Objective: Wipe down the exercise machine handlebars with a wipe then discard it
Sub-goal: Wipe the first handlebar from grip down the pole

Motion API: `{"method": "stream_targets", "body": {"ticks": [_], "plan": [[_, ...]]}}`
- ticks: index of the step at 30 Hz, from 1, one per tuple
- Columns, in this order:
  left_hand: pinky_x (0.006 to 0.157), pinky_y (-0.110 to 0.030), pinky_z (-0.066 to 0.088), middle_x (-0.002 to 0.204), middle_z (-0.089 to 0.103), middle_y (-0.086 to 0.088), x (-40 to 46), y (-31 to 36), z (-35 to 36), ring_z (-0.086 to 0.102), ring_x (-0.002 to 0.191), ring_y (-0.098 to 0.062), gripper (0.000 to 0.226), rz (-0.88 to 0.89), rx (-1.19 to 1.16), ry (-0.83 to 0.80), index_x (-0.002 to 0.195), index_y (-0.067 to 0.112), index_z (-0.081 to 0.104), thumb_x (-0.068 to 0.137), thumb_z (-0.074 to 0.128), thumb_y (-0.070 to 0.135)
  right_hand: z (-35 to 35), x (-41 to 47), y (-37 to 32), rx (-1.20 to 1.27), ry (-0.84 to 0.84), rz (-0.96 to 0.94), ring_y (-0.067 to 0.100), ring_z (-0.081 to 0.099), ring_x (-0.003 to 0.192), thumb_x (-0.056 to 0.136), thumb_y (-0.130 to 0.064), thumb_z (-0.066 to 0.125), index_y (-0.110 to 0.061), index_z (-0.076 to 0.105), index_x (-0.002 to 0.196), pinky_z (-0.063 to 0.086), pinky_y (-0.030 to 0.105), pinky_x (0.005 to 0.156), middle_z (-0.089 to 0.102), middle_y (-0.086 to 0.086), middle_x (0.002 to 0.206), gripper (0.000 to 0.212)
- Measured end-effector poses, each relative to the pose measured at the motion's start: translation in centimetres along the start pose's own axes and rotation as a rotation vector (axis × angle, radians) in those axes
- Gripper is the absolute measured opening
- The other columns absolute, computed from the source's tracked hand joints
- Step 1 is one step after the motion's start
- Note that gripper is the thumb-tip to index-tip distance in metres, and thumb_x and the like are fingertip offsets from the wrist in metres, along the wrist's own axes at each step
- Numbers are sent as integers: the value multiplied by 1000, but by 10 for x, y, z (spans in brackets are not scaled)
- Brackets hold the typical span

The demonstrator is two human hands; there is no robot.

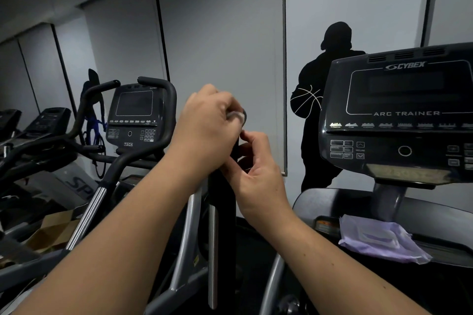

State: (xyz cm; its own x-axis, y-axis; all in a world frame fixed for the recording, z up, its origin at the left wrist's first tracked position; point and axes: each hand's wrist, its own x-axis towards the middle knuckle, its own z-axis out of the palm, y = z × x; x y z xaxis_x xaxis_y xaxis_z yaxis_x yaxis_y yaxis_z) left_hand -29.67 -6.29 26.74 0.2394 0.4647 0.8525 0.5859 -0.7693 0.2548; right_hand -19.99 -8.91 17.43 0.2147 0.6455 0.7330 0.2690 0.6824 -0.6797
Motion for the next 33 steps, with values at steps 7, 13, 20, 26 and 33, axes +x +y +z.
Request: {"method": "stream_targets", "body": {"ticks": [7,13,20,26,33], "plan": [[79,-30,39,94,57,2,-21,2,0,49,98,-24,11,72,52,-2,83,15,72,85,63,8,0,0,3,17,-4,-23,36,64,76,89,-43,68,-35,51,115,55,57,62,67,1,91,33],[83,-25,36,99,57,3,8,1,7,47,104,-22,12,48,69,-10,87,16,74,91,62,14,-1,0,1,42,-17,6,32,67,79,90,-38,70,-38,51,117,57,56,68,68,-2,96,33],[88,-31,40,102,63,0,-5,-9,7,49,104,-25,11,126,38,22,86,13,75,87,65,10,-1,-1,-2,67,-15,21,36,65,77,92,-32,71,-35,51,116,56,57,63,67,-2,94,31],[82,-19,34,98,66,1,3,-1,13,50,103,-24,15,144,94,-12,85,11,75,86,61,6,-4,-1,-4,59,-27,32,33,66,80,90,-30,72,-36,52,109,56,57,67,67,-3,95,28],[83,-26,41,89,69,1,0,-9,8,55,94,-26,15,156,15,54,80,14,76,80,61,16,-19,9,-3,87,-55,39,24,65,82,82,-34,68,-33,64,105,57,52,78,69,4,98,23]]}}
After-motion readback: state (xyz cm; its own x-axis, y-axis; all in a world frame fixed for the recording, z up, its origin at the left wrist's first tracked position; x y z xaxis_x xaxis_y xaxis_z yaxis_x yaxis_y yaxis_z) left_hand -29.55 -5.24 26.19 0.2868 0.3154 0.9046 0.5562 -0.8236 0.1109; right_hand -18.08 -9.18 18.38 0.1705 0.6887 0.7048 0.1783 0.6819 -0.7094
